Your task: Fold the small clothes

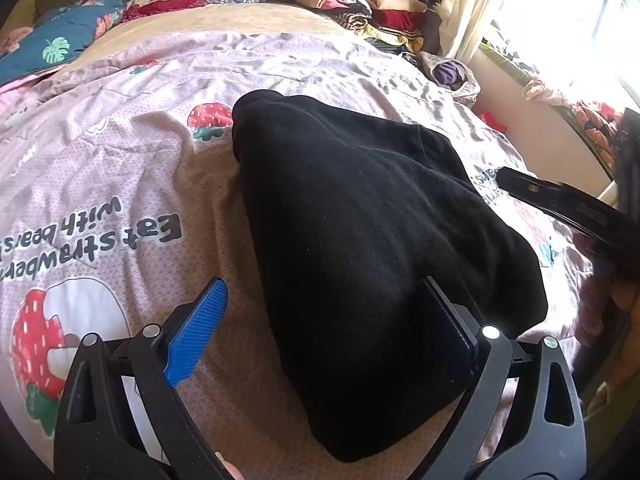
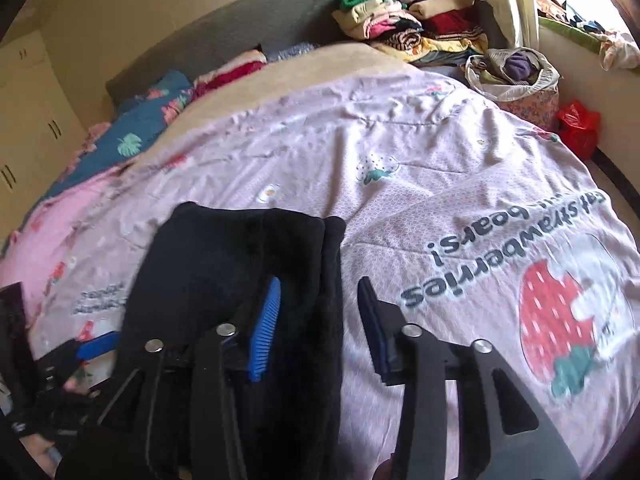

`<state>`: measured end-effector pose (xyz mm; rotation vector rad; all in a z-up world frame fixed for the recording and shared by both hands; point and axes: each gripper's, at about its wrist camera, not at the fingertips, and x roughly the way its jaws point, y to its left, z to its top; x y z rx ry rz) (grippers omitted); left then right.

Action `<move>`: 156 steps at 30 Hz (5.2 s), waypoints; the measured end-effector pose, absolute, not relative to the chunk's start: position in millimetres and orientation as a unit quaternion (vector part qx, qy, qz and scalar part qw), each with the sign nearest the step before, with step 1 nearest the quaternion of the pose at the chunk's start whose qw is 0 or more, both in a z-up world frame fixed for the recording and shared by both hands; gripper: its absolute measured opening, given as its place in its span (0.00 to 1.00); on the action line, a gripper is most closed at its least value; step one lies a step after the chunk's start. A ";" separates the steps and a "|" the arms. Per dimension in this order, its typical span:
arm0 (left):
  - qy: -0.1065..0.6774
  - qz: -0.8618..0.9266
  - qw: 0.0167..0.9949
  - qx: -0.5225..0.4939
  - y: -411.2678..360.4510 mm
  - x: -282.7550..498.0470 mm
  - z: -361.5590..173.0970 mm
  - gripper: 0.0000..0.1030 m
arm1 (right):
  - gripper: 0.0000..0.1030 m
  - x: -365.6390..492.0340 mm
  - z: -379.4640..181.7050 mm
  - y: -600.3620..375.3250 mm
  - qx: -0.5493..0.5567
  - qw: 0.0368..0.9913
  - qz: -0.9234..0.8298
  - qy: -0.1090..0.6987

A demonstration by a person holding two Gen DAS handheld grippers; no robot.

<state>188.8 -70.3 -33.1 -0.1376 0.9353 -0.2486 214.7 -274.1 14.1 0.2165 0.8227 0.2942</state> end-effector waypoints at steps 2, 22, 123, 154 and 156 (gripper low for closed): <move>0.448 -0.121 0.883 -0.068 -70.3 186.8 -32.1 0.85 | 0.40 200.8 20.3 -274.7 0.114 0.899 0.153 0.393; 0.442 -0.128 0.885 -0.072 -64.8 160.9 -16.5 0.85 | 0.45 145.0 -19.3 -272.2 0.123 0.882 0.101 0.444; 0.403 -0.125 0.905 -0.050 -39.4 30.4 -11.4 0.91 | 0.96 -47.2 9.9 -229.0 0.039 0.943 0.040 0.328; 0.404 -0.121 0.905 -0.049 -37.0 28.9 -9.5 0.91 | 0.96 -47.3 9.9 -230.0 0.040 0.943 0.037 0.329; 0.404 -0.121 0.905 -0.049 -36.9 28.4 -9.2 0.91 | 0.96 -47.0 9.8 -230.5 0.039 0.943 0.036 0.329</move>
